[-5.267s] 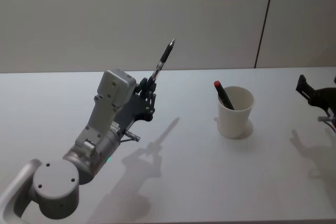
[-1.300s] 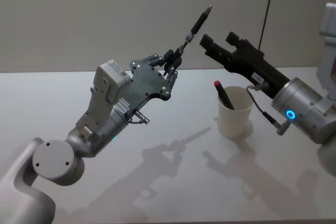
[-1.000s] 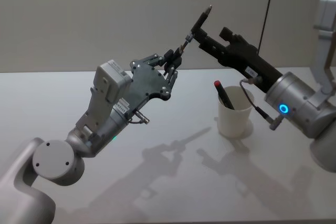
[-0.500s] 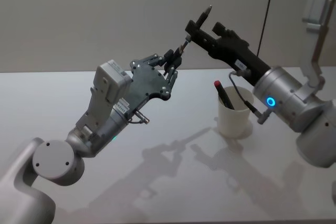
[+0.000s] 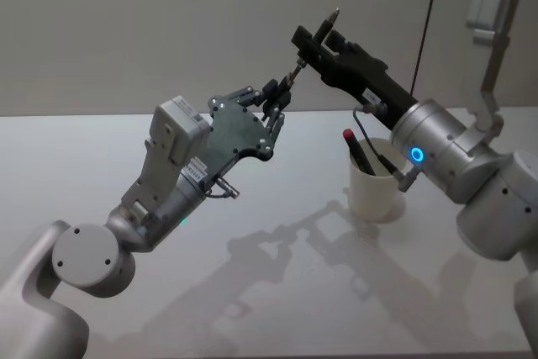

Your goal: Place the pen into the pen holder.

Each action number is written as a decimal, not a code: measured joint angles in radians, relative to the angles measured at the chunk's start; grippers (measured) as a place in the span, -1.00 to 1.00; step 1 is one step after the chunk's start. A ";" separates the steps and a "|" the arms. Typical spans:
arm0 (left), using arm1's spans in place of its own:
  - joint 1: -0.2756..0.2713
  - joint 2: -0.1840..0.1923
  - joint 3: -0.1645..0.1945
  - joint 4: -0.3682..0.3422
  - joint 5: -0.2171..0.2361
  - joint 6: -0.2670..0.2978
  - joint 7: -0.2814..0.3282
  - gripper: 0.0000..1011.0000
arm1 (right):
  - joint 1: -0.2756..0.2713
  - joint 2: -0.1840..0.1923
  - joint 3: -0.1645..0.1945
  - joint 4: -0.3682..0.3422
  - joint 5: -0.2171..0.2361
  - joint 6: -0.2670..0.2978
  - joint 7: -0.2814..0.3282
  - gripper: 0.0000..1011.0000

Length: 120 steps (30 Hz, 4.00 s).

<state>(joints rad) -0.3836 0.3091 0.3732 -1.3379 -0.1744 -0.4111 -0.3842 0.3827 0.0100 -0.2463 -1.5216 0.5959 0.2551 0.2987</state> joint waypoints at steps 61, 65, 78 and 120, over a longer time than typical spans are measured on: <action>0.000 0.000 0.000 0.000 0.000 0.000 0.000 0.88 | 0.031 0.000 -0.011 0.007 0.066 0.003 -0.049 -0.73; 0.000 0.000 0.000 0.000 0.000 0.000 0.000 0.99 | 0.031 0.002 -0.012 0.004 0.067 -0.001 -0.053 -0.73; 0.000 0.000 0.000 0.000 0.000 0.000 0.000 0.99 | 0.017 0.013 -0.013 -0.013 0.024 -0.057 -0.098 -0.73; 0.000 0.000 0.000 0.000 0.000 0.000 0.000 0.99 | -0.041 0.048 -0.013 0.012 -0.387 -0.294 -0.371 -0.73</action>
<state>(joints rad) -0.3836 0.3091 0.3732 -1.3379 -0.1744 -0.4112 -0.3843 0.3413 0.0585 -0.2593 -1.5099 0.2086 -0.0386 -0.0724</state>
